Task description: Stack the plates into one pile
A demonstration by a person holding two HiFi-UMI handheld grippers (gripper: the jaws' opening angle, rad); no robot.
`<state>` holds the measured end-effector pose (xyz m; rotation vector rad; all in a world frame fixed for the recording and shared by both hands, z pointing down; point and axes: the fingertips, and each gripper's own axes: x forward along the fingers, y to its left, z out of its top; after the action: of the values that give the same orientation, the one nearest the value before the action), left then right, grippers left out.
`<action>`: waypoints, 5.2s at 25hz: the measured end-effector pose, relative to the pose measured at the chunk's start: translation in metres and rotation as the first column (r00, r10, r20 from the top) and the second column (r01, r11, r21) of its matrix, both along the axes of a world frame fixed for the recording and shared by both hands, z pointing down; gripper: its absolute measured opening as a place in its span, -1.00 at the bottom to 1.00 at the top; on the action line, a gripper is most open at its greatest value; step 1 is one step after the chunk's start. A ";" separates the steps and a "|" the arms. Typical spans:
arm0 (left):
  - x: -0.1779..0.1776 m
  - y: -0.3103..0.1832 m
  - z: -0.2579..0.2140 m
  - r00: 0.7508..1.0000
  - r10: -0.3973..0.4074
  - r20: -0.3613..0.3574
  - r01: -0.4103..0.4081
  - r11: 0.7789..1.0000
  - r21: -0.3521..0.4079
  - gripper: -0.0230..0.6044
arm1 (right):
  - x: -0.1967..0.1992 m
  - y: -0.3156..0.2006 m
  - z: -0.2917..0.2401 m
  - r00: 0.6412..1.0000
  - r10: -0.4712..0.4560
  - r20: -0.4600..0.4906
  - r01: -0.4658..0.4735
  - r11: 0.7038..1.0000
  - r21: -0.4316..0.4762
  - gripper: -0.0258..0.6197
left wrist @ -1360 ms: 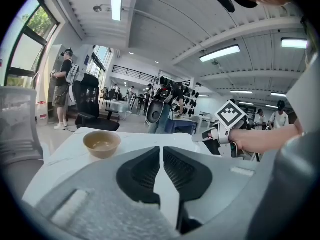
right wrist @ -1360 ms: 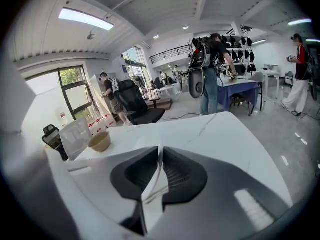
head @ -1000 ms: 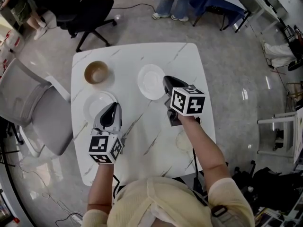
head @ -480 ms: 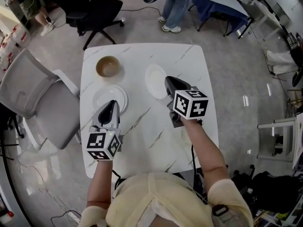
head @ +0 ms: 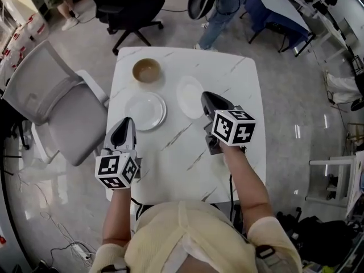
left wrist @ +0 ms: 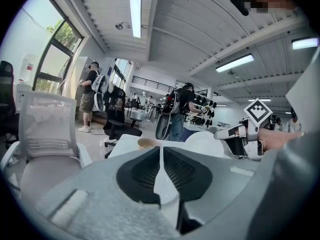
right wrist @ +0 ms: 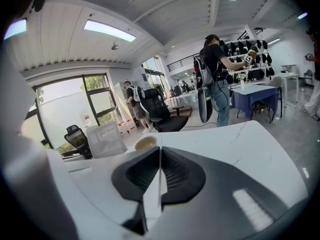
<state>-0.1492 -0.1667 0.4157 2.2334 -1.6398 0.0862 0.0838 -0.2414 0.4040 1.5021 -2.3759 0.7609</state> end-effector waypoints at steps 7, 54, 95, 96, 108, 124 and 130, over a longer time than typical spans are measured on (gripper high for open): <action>-0.027 0.015 -0.003 0.999 -0.044 0.023 0.044 0.999 0.004 -0.89 | -0.055 0.011 -0.001 0.995 -0.093 0.034 0.093 0.996 -0.007 -0.87; -0.080 0.047 0.024 0.985 -0.149 0.082 0.154 0.987 -0.053 -0.89 | -0.118 0.020 0.095 0.957 0.105 0.269 -0.035 0.967 -0.252 -0.84; -0.059 0.043 0.022 0.990 -0.106 0.092 0.111 0.992 -0.054 -0.89 | -0.130 0.040 0.093 0.972 -0.189 -0.140 0.180 0.981 -0.073 -0.75; -0.057 0.043 0.021 0.990 -0.105 0.092 0.110 0.993 -0.052 -0.89 | -0.128 0.043 0.090 0.972 -0.190 -0.135 0.182 0.981 -0.069 -0.76; -0.032 0.050 0.008 0.997 -0.039 0.068 0.042 0.998 -0.038 -0.89 | -0.111 0.076 0.051 0.977 -0.202 -0.065 0.202 0.979 -0.004 -0.92; -0.025 0.060 0.010 0.996 -0.013 0.086 0.020 0.997 -0.080 -0.96 | -0.087 0.115 0.039 0.977 -0.208 -0.038 0.208 0.978 0.004 -0.92; -0.022 0.059 0.010 0.997 -0.003 0.080 0.010 0.997 -0.082 -0.96 | -0.079 0.128 0.034 0.978 -0.207 -0.016 0.207 0.978 -0.004 -0.92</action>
<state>-0.1712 -0.1081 0.4256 2.1885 -1.6535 0.2402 0.0050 -0.1133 0.4380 1.2291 -2.4676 0.6989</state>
